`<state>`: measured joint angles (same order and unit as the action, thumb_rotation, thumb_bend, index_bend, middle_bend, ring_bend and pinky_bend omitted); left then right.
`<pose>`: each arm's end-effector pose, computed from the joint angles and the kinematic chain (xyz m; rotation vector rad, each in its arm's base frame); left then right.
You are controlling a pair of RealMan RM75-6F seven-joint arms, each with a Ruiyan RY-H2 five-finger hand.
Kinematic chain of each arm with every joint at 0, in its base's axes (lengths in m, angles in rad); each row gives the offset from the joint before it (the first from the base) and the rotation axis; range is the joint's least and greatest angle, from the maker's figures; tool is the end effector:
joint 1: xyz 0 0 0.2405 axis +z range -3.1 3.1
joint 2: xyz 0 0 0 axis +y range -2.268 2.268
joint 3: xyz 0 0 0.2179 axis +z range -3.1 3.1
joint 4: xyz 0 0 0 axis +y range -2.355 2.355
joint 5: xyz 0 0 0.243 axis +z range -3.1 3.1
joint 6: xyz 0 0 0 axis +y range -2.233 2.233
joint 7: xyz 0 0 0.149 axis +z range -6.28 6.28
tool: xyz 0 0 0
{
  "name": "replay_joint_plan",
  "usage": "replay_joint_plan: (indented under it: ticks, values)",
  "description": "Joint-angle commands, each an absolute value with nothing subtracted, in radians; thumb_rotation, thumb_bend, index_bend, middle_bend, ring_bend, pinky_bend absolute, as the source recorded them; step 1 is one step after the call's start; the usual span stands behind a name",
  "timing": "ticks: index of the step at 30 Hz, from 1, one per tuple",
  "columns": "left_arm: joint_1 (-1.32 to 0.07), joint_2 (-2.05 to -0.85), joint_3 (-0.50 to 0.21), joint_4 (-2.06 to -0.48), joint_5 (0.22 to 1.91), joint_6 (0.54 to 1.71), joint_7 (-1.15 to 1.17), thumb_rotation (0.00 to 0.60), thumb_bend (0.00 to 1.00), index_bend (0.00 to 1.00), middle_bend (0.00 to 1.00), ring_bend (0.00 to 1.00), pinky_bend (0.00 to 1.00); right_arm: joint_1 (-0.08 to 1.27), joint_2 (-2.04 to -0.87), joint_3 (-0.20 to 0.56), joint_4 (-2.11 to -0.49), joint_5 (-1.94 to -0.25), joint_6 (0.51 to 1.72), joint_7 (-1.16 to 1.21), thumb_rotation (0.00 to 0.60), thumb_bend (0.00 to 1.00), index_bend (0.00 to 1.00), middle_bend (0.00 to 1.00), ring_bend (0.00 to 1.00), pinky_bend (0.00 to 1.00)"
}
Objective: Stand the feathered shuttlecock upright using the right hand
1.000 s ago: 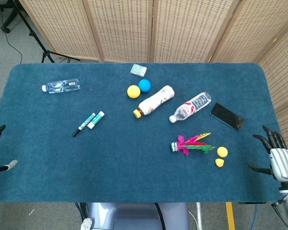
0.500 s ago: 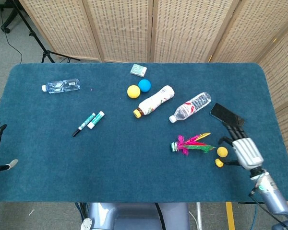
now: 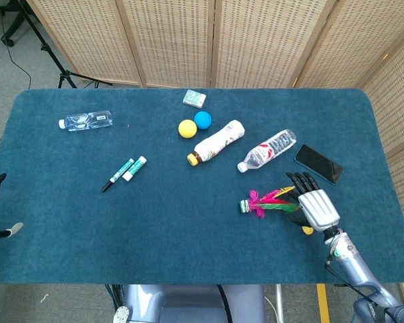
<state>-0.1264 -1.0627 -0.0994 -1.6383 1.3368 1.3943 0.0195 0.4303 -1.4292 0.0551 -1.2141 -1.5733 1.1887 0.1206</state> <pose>-0.3045 0.2089 0.1311 -1.3003 -0.9437 -0.8125 -0.2604 -0.2884 0.0168 1.7679 -0.8733 0.9693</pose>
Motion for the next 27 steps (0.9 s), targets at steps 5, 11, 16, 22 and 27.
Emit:
replay_joint_plan:
  ticks: [5,11,16,22,27]
  values:
    - [-0.128,-1.063,-0.099,-1.639,1.334,1.39,0.022,0.6,0.0,0.0,0.0,0.0,0.0,0.435,-1.442,0.049,-1.196,-1.572,1.189,0.129,0.6,0.41,0.49,0.06,0.0,0.0]
    - [-0.128,-1.062,-0.099,-1.642,1.335,1.391,0.024,0.6,0.0,0.0,0.0,0.0,0.0,0.443,-1.454,0.047,-1.175,-1.567,1.18,0.139,0.6,0.44,0.55,0.08,0.0,0.0]
    - [-0.128,-1.061,-0.099,-1.642,1.334,1.39,0.021,0.6,0.0,0.0,0.0,0.0,0.0,0.449,-1.458,0.047,-1.173,-1.564,1.174,0.137,0.6,0.47,0.58,0.08,0.0,0.0]
    - [-0.127,-1.059,-0.097,-1.642,1.337,1.391,0.016,0.6,0.0,0.0,0.0,0.0,0.0,0.45,-1.455,0.046,-1.179,-1.569,1.188,0.121,0.6,0.56,0.6,0.09,0.0,0.0]
    - [-0.128,-1.06,-0.096,-1.641,1.34,1.391,0.015,0.6,0.0,0.0,0.0,0.0,0.0,0.449,-1.447,0.046,-1.192,-1.576,1.208,0.113,0.6,0.64,0.61,0.09,0.0,0.0]
